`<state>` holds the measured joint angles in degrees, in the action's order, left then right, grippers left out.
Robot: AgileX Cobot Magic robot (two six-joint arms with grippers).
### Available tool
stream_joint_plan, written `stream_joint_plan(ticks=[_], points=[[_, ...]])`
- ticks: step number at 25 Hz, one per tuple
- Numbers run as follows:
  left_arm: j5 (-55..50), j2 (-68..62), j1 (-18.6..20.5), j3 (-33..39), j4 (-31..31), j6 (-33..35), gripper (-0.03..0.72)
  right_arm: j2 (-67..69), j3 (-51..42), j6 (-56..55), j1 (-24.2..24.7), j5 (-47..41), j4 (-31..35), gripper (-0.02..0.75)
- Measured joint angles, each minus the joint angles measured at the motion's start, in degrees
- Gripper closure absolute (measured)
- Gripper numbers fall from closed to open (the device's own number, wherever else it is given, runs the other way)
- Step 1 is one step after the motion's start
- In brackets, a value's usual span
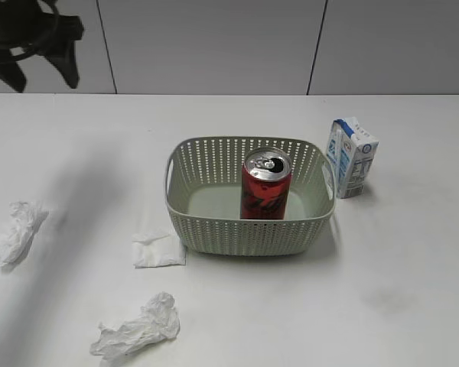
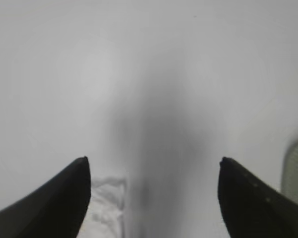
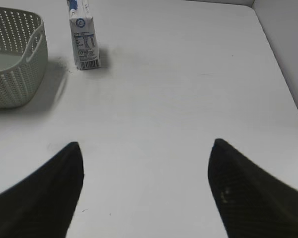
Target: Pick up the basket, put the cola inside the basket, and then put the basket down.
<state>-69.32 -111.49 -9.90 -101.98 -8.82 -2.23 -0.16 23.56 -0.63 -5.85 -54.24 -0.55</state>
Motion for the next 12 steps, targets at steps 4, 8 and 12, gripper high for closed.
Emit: stream_joint_plan(ticks=[4,8,12], points=[[-0.2,4.58,5.29,4.0,2.17,1.22,0.092,0.0,0.0,0.0,0.0,0.0,0.05,0.146],[-0.28,10.03,11.01,8.2,2.23,1.78,0.097,0.0,0.0,0.0,0.0,0.0,0.2,0.146],[-0.22,17.73,13.18,14.93,3.58,2.79,0.097,0.0,0.0,0.0,0.0,0.0,0.2,0.146]])
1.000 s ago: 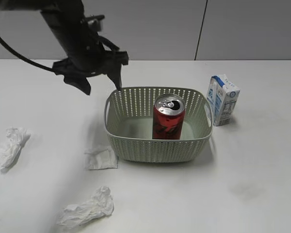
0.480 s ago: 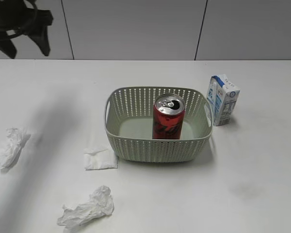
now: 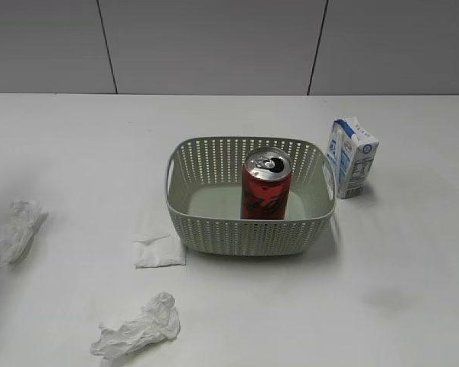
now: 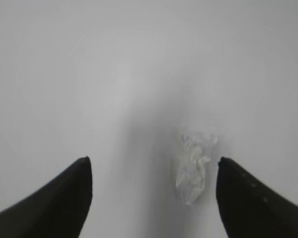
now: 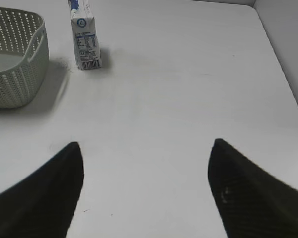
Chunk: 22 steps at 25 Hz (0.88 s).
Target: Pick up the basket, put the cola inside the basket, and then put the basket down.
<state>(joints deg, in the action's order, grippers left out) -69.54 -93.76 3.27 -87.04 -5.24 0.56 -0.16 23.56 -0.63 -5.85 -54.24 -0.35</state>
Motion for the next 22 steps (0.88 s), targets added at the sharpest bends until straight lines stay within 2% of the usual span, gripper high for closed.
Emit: stream_joint_plan(ticks=[15,22], points=[[6.22,40.27,0.0,38.97,1.82,1.27,0.099,0.0,0.0,0.0,0.0,0.0,0.35,0.146],[7.02,57.97,0.0,54.21,1.98,1.27,0.099,0.0,0.0,0.0,0.0,0.0,0.35,0.147]])
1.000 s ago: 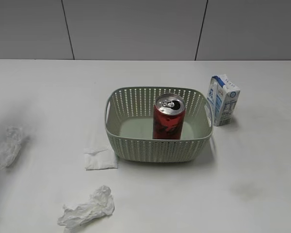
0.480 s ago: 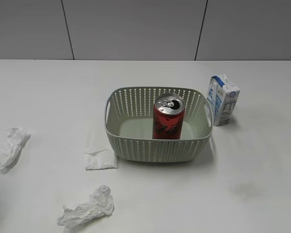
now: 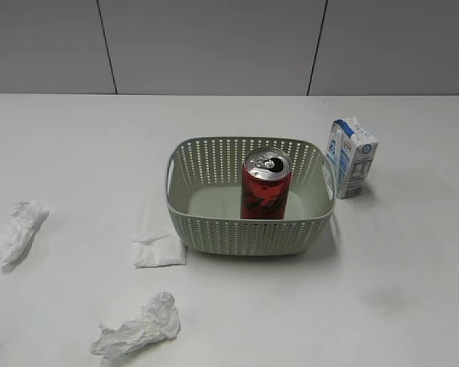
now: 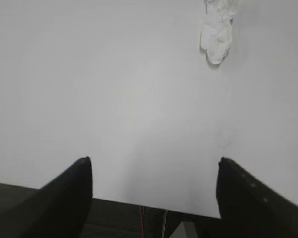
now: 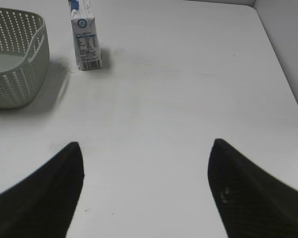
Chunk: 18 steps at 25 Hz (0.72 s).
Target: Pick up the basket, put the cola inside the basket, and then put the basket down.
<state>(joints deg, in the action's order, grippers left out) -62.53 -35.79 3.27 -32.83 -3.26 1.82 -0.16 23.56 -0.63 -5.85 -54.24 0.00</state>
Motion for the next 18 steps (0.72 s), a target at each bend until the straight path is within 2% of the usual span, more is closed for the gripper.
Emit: stream_joint_plan(ticks=[3,11,18], points=[[1.46,7.84,0.0,3.21,0.0,0.0,0.099,0.0,0.0,0.0,0.0,0.0,0.0,0.147],[2.6,23.26,0.0,3.53,-0.05,0.0,0.099,0.0,0.0,0.0,0.0,0.0,0.0,0.148],[2.58,31.23,0.0,3.9,-0.05,0.0,0.099,0.0,0.0,0.0,0.0,0.05,0.0,0.148]])
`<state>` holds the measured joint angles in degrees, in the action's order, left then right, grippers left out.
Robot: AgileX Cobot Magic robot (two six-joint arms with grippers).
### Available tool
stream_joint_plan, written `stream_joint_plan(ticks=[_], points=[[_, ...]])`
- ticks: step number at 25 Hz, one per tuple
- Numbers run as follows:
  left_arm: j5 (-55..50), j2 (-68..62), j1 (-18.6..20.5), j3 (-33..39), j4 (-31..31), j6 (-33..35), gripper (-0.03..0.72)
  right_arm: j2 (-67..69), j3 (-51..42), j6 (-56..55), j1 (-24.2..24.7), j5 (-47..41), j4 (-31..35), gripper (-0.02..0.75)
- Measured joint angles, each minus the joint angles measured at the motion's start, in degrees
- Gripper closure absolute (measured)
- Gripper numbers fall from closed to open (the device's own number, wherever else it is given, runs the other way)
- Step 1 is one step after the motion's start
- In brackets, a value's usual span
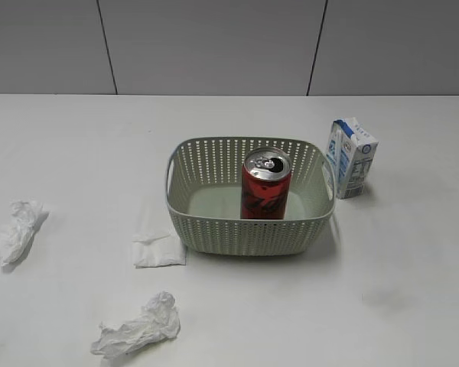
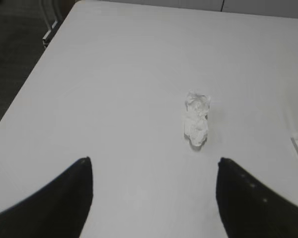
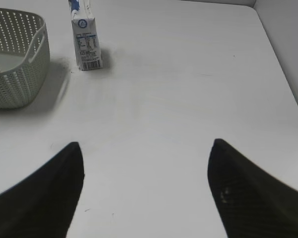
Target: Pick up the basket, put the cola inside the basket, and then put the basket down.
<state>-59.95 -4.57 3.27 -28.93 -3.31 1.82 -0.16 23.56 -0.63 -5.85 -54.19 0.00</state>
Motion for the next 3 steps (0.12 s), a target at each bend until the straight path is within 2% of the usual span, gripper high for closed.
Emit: stream_joint_plan(ticks=[3], points=[[0.05,2.34,0.0,0.0,0.0,0.0,0.099,0.0,0.0,0.0,0.0,0.0,0.0,0.148]])
